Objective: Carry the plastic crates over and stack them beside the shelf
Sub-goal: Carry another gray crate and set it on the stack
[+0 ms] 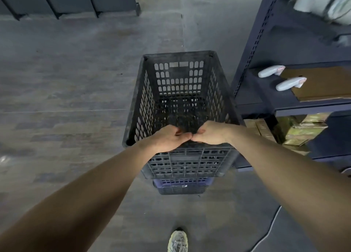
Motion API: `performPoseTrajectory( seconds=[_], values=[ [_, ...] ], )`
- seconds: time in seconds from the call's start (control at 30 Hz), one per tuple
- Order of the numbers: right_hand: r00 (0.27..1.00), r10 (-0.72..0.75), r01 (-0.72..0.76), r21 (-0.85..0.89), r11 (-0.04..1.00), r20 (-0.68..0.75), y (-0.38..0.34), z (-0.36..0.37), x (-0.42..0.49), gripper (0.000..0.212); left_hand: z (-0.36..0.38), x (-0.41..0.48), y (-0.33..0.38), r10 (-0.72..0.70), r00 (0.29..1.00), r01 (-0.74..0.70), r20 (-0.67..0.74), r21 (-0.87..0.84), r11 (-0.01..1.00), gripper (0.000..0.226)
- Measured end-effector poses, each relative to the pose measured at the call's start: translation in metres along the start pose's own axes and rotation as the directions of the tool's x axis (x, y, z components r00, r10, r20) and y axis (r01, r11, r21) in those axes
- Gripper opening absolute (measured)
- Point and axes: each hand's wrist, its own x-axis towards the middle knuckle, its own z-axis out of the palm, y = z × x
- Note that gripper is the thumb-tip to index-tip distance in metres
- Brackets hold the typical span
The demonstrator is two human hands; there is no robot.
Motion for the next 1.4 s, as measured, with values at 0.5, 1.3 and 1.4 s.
performPoseTrajectory(
  seconds=[0.5,1.3,1.4],
  values=[
    [0.933,-0.169,-0.068,-0.615,0.786,-0.319,0.018,0.038,-0.036,0.027,0.034,-0.035,-0.016,0.242,0.910,0.072,-0.336,0.705,0.706,0.020],
    [0.891,-0.251,-0.056,-0.642,0.765,-0.378,0.018,0.036,-0.032,0.029,0.018,-0.024,-0.020,0.320,0.913,0.016,-0.254,0.805,0.592,0.030],
    [0.891,-0.245,-0.065,-0.641,0.765,-0.383,0.017,0.037,-0.031,0.031,0.019,-0.024,-0.019,0.316,0.914,0.018,-0.254,0.805,0.593,0.029]
  ],
)
